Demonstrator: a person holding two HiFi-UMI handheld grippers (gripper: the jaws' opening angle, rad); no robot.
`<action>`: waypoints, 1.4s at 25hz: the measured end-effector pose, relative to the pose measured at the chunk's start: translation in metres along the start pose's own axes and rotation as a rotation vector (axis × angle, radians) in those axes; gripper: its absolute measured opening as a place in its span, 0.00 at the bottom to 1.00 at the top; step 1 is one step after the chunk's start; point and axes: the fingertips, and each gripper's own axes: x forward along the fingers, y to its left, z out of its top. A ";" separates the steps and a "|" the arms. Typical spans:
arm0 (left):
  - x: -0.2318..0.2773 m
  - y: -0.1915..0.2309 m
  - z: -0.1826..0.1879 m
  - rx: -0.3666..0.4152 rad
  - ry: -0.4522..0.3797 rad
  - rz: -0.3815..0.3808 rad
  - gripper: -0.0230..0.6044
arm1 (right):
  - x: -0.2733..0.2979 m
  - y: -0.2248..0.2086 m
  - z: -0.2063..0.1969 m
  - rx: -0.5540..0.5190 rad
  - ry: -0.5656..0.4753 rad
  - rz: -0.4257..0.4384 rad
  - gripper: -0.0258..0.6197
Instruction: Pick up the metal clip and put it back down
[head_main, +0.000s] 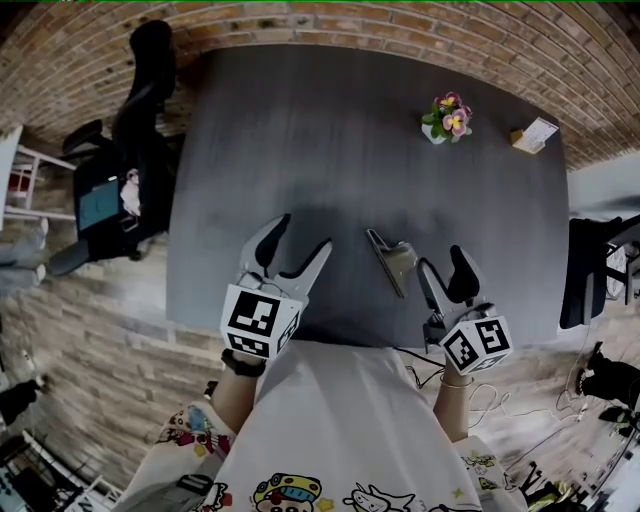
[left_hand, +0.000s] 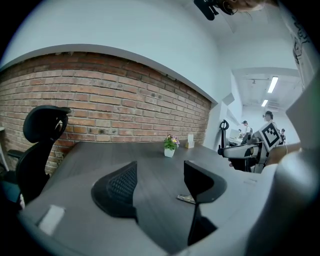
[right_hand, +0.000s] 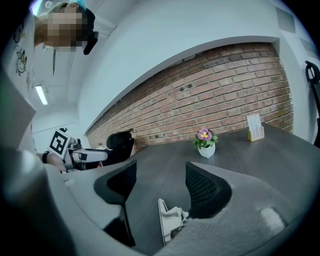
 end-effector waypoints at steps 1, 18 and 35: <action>0.003 0.000 -0.001 -0.003 0.002 0.003 0.51 | 0.002 -0.003 -0.001 0.001 0.005 0.004 0.51; 0.023 -0.009 -0.010 -0.017 0.072 -0.014 0.50 | 0.023 -0.016 -0.025 0.041 0.128 0.067 0.51; 0.051 -0.016 -0.035 -0.038 0.140 -0.073 0.49 | 0.043 -0.029 -0.091 0.152 0.271 0.091 0.49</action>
